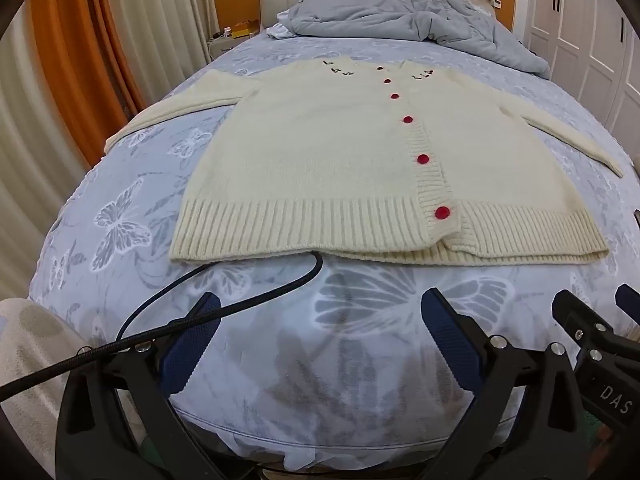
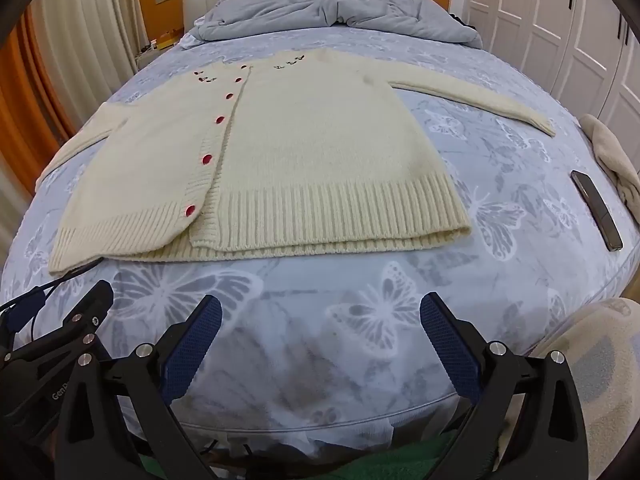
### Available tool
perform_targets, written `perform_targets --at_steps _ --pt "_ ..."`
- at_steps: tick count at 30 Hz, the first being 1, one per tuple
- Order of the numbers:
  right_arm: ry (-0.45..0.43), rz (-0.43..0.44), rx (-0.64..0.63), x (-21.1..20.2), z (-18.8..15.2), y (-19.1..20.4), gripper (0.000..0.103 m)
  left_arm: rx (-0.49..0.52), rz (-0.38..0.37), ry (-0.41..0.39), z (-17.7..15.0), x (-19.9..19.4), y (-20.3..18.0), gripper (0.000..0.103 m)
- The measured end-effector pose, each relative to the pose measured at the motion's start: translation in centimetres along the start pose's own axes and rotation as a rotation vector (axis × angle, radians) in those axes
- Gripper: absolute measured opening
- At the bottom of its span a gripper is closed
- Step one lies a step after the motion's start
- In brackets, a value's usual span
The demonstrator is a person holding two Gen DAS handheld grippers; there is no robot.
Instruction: Fold small clothes
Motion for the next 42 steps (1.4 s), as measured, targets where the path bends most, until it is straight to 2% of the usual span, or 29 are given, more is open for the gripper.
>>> perform_targets --at_steps 11,42 --pt "-0.037 0.01 0.001 -0.86 0.3 -0.03 0.098 0.008 0.001 -0.009 0.35 0.11 0.1 0.098" --pt "-0.018 0.005 -0.009 -0.29 -0.05 0.38 0.098 0.024 0.008 -0.013 0.17 0.36 -0.48 0.098"
Point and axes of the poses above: each gripper's, at about its wrist camera, not at the fingertips, and x roughly the way its jaws point, y to its left, z to its top, the point moved 2 cm from there along x, roughly the way its jaws point, and after that the axes turned 2 degrees about -x, right-handed, at the moved point
